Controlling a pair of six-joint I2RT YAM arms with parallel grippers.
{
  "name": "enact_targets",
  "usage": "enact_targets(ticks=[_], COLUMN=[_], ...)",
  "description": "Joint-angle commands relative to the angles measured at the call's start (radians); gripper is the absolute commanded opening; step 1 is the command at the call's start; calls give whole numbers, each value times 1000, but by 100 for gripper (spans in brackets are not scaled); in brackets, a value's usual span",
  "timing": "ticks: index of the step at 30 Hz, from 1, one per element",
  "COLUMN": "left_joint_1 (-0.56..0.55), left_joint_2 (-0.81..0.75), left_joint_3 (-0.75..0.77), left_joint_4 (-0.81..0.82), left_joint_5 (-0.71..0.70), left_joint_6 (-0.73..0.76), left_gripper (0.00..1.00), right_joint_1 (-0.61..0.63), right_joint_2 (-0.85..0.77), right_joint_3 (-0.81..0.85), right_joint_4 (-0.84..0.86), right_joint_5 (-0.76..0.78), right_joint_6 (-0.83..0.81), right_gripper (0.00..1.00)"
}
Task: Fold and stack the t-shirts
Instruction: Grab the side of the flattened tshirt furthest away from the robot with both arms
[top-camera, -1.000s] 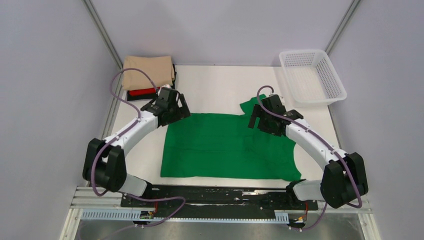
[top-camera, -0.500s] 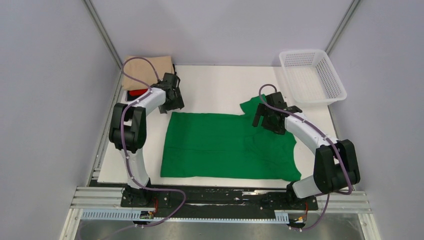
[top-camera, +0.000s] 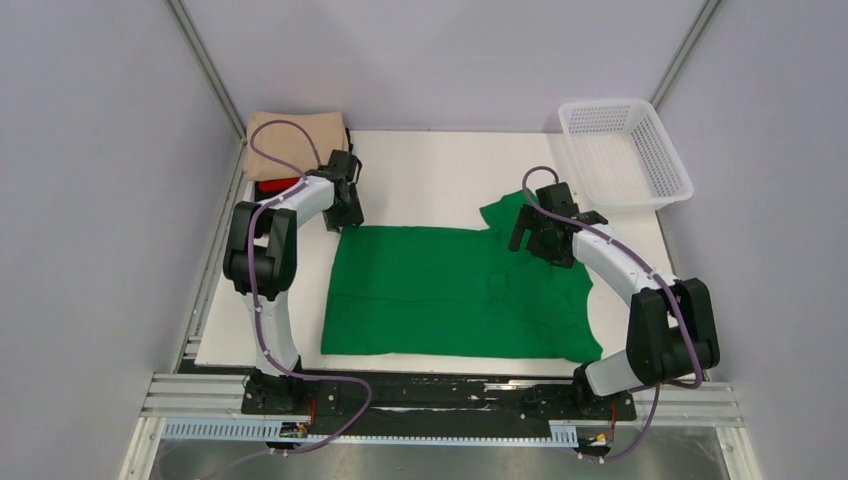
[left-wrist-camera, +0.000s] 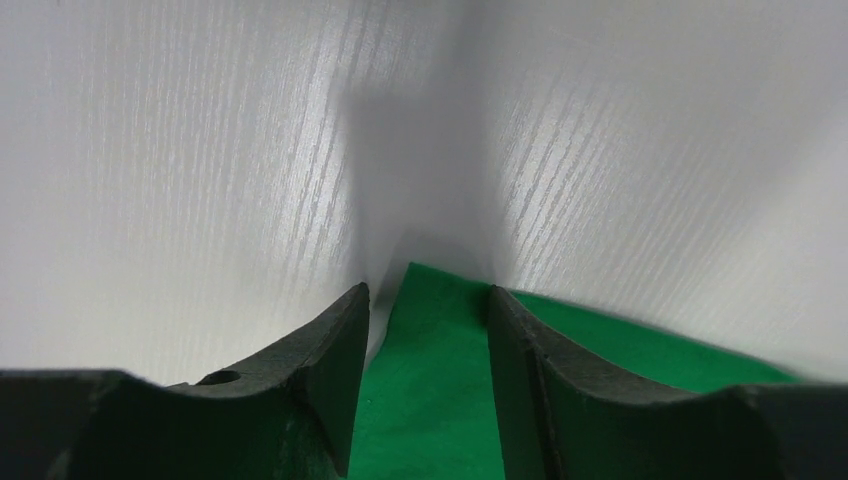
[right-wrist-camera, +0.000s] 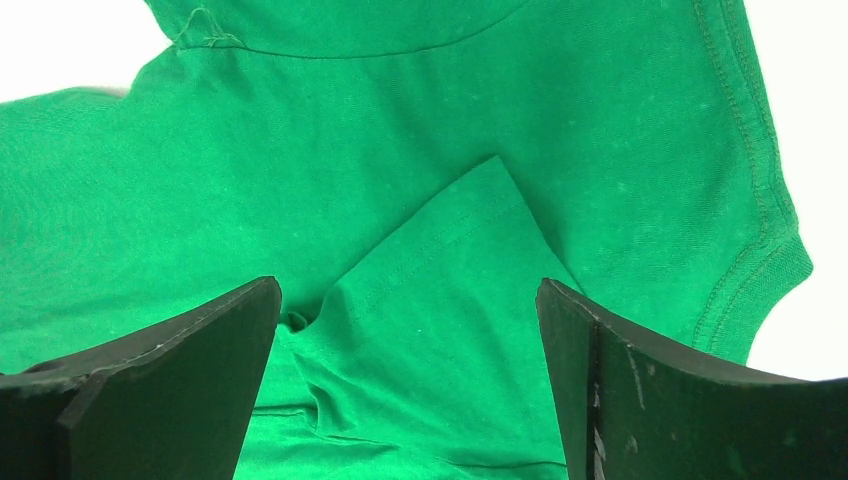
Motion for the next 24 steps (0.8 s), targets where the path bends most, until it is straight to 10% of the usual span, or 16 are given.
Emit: enact_targets(ticks=[1, 11, 24], left_joint_1=[1, 0, 2], left_joint_2=[10, 15, -80], left_joint_3=[-35, -30, -57], left_joint_4=[5, -6, 53], left_joint_5=[67, 51, -60], left_joint_6=[8, 46, 77], left_gripper=[50, 2, 0], right_joint_1=[-14, -40, -79], right_joint_2=[15, 20, 393], right_joint_3=[-5, 16, 480], right_joint_4=[43, 72, 77], right_joint_5=[-7, -4, 54], right_joint_6=[-17, -20, -67], right_gripper=[100, 100, 100])
